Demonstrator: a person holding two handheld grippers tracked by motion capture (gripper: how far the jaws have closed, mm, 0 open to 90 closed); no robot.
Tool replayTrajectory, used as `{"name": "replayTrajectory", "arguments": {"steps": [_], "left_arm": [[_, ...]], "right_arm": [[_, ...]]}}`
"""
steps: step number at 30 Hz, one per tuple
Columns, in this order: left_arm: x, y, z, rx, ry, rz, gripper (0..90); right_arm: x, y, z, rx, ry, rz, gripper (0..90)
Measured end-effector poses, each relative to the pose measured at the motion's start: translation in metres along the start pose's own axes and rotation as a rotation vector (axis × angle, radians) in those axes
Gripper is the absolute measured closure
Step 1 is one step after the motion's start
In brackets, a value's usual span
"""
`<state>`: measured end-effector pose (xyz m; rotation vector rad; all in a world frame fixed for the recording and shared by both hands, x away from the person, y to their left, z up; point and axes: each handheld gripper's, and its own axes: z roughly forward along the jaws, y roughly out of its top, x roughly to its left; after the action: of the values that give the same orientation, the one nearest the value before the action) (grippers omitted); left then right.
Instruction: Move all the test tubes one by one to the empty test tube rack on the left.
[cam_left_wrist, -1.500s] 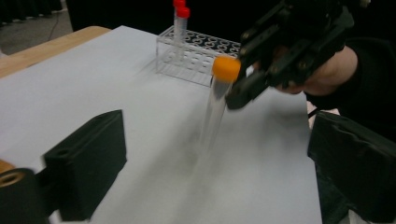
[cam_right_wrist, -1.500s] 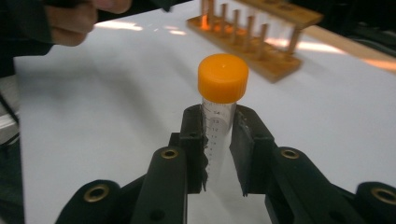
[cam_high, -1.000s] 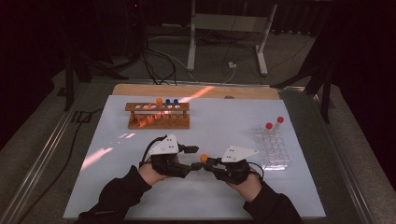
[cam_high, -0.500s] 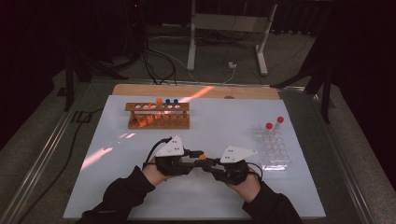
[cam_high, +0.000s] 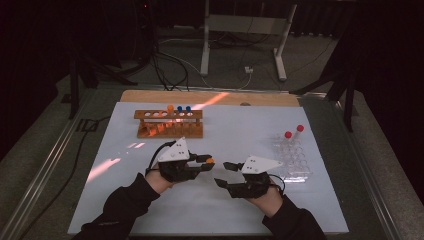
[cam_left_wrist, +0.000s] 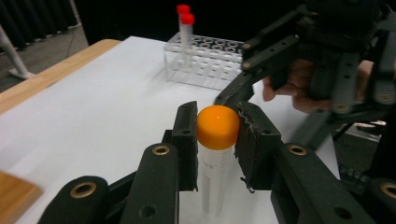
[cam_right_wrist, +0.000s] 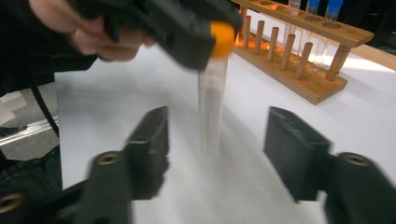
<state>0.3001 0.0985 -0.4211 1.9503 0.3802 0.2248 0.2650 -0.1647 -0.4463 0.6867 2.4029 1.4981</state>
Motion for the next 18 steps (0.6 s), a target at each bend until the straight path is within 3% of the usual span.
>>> {"name": "replayTrajectory", "arguments": {"steps": [7, 9, 18], "left_arm": [[0.027, 0.006, -0.026, -0.008, 0.101, -0.016, 71.6], [0.036, 0.009, -0.034, -0.013, 0.137, -0.023, 71.6], [0.075, 0.015, -0.063, -0.024, 0.288, -0.062, 71.6]], "right_arm": [[0.000, 0.000, -0.001, -0.007, -0.010, 0.025, 1.3], [-0.001, 0.000, 0.001, 0.008, 0.027, 0.031, 0.0], [-0.003, 0.001, -0.009, -0.092, 0.026, 0.025, 0.0]]}}
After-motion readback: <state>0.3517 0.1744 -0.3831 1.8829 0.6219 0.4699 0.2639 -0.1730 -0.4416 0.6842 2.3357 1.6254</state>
